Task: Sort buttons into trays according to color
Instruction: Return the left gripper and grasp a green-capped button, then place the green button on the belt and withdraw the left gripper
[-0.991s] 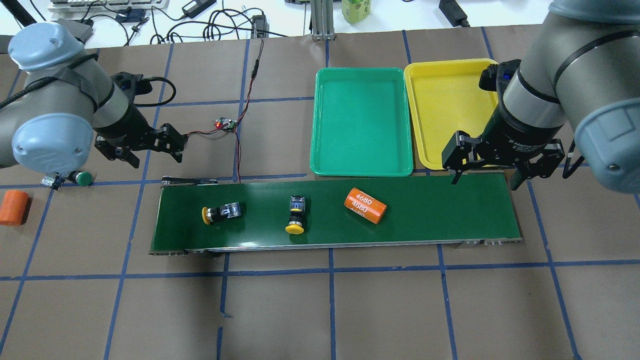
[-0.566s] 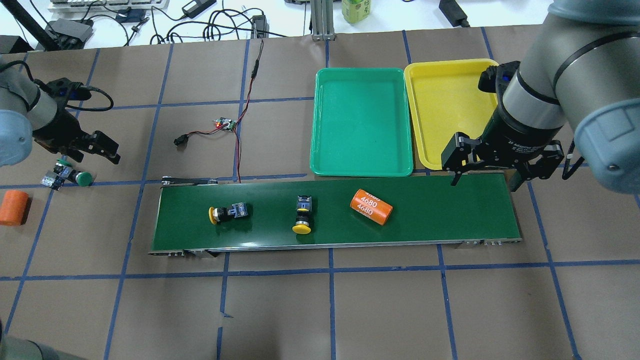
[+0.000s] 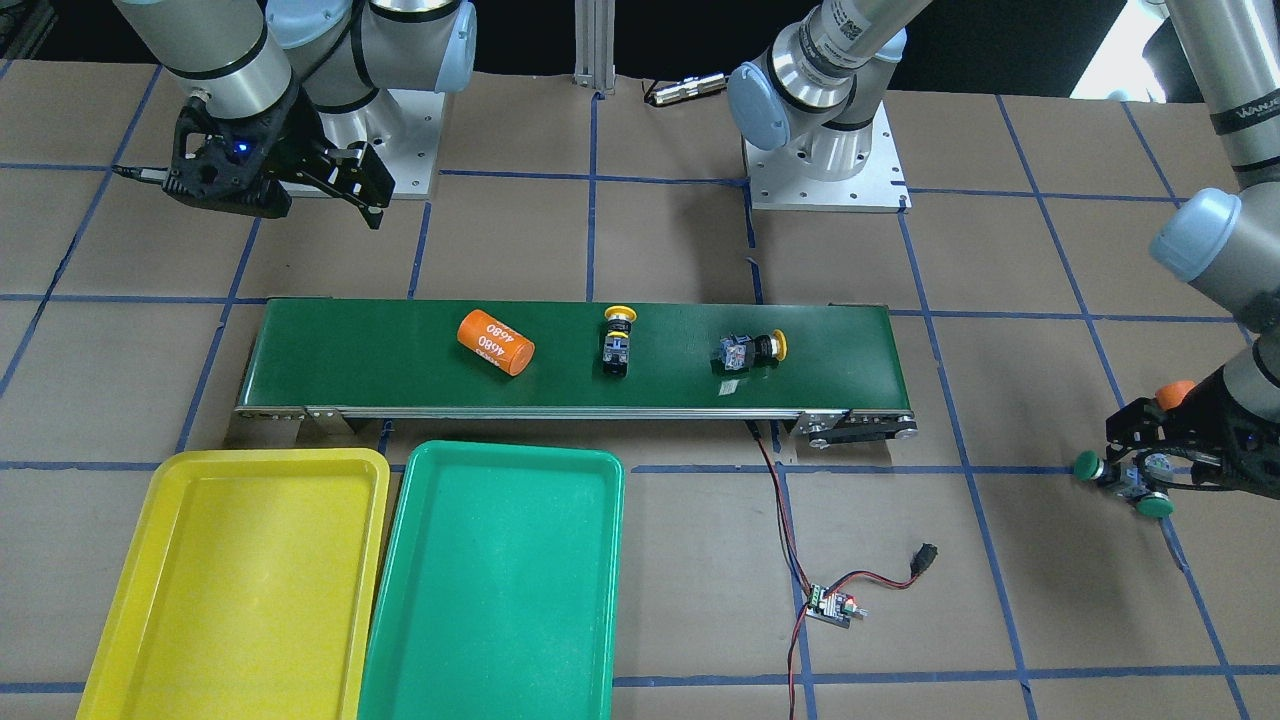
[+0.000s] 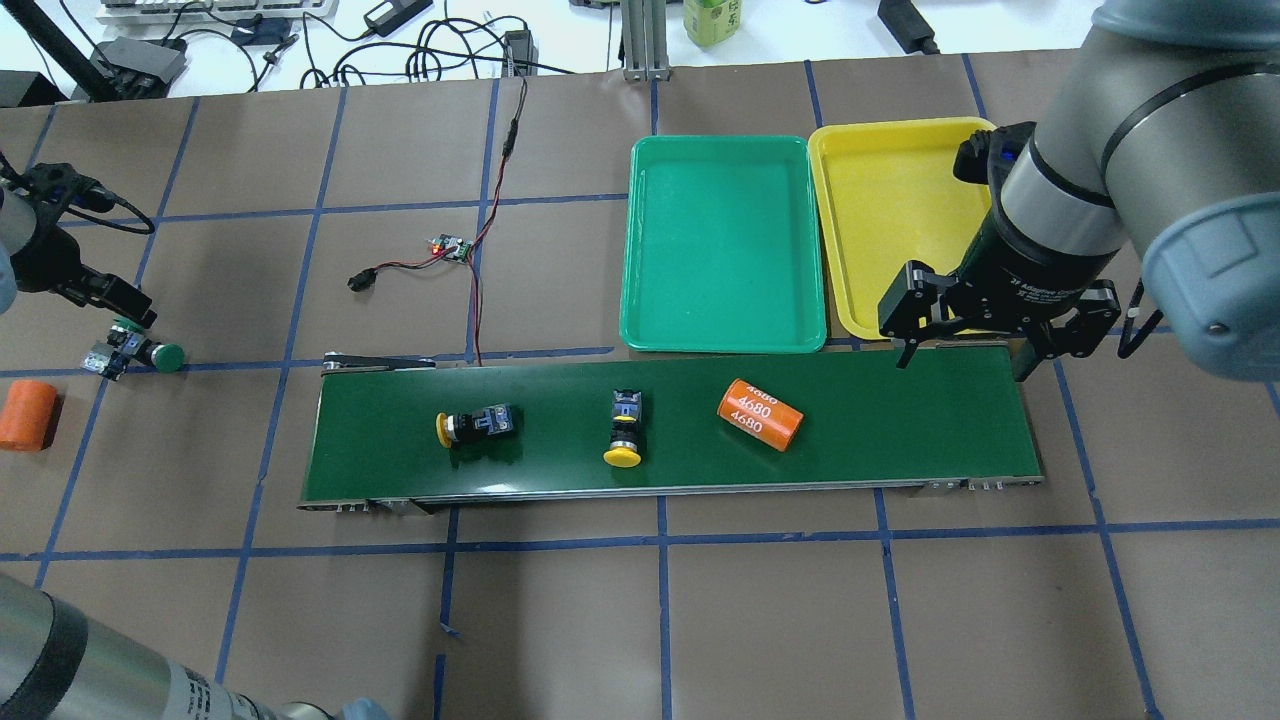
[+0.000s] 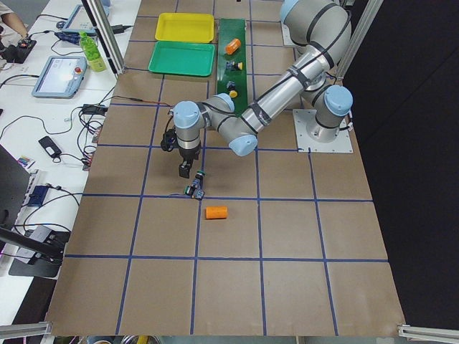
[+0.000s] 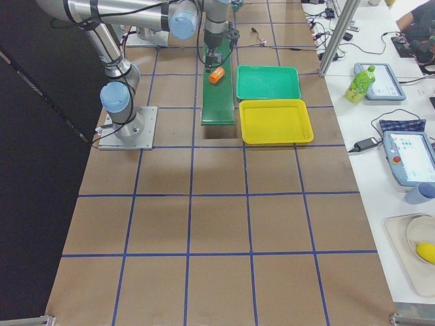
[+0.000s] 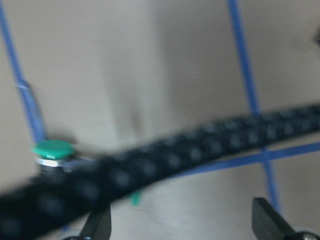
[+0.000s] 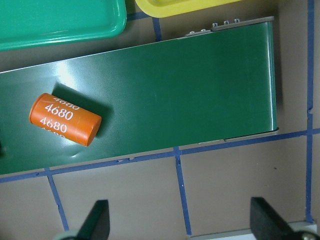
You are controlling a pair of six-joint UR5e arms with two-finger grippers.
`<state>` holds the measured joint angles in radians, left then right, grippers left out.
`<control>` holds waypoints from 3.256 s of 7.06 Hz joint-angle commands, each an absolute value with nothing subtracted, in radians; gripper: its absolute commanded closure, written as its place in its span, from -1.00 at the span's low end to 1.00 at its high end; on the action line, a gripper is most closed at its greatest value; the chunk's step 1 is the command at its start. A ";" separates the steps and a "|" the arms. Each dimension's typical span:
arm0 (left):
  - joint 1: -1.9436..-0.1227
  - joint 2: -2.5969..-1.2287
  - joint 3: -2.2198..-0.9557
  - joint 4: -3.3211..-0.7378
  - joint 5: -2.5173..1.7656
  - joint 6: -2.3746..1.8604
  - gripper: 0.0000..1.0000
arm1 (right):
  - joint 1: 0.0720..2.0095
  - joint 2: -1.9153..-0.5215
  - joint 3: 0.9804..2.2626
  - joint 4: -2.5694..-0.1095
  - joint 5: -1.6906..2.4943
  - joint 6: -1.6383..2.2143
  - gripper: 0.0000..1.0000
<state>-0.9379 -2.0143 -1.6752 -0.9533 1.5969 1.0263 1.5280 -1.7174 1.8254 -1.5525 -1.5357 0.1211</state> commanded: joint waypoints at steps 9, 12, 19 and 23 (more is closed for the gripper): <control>-0.911 -2.031 -1.792 -0.842 1.589 2.016 -1.00 | 1.526 -1.677 1.842 -1.720 -1.551 0.127 -1.00; -0.911 -2.080 -1.790 -0.801 1.589 2.014 -1.00 | 1.526 -1.678 1.848 -1.736 -1.548 0.123 -1.00; -0.958 -1.907 -1.831 -0.953 1.592 1.822 1.00 | 1.523 -1.678 1.875 -1.786 -1.543 0.113 -0.71; -1.258 -1.692 -1.877 -1.175 1.592 0.936 1.00 | 1.522 -1.677 1.875 -1.789 -1.543 0.101 -1.00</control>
<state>-1.1395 -1.7390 -1.8552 -1.1464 1.5917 1.2664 1.5221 -1.6778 1.8740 -1.7885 -1.5443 0.1043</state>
